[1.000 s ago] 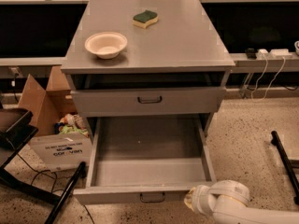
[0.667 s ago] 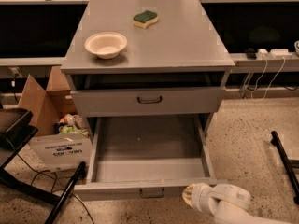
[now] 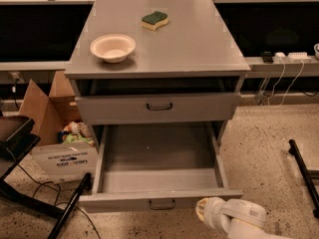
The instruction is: Close middle drawer
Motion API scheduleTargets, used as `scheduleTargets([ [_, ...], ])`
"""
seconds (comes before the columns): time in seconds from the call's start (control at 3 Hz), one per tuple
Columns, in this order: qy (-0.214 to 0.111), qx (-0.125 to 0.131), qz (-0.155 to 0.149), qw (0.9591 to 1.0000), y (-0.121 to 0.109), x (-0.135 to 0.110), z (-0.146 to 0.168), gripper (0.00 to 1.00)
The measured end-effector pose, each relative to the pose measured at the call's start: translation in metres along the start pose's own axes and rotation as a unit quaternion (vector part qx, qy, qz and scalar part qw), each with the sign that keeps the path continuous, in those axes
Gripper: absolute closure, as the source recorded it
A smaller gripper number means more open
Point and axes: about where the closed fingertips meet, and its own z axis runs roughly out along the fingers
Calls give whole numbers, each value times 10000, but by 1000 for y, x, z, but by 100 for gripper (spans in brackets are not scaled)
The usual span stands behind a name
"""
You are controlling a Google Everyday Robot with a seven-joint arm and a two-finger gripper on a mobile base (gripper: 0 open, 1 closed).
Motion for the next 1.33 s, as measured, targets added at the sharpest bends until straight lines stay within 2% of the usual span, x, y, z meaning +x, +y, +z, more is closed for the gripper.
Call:
scheduleTargets([
  [0.33, 292, -143, 404, 9987, 55, 34, -1, 100],
  [0.67, 230, -101, 759, 9968, 89, 58, 18, 100],
  [1.0, -145, 65, 919, 9956, 95, 61, 59, 100],
  [1.33, -529, 181, 913, 9942, 80, 52, 99, 100],
])
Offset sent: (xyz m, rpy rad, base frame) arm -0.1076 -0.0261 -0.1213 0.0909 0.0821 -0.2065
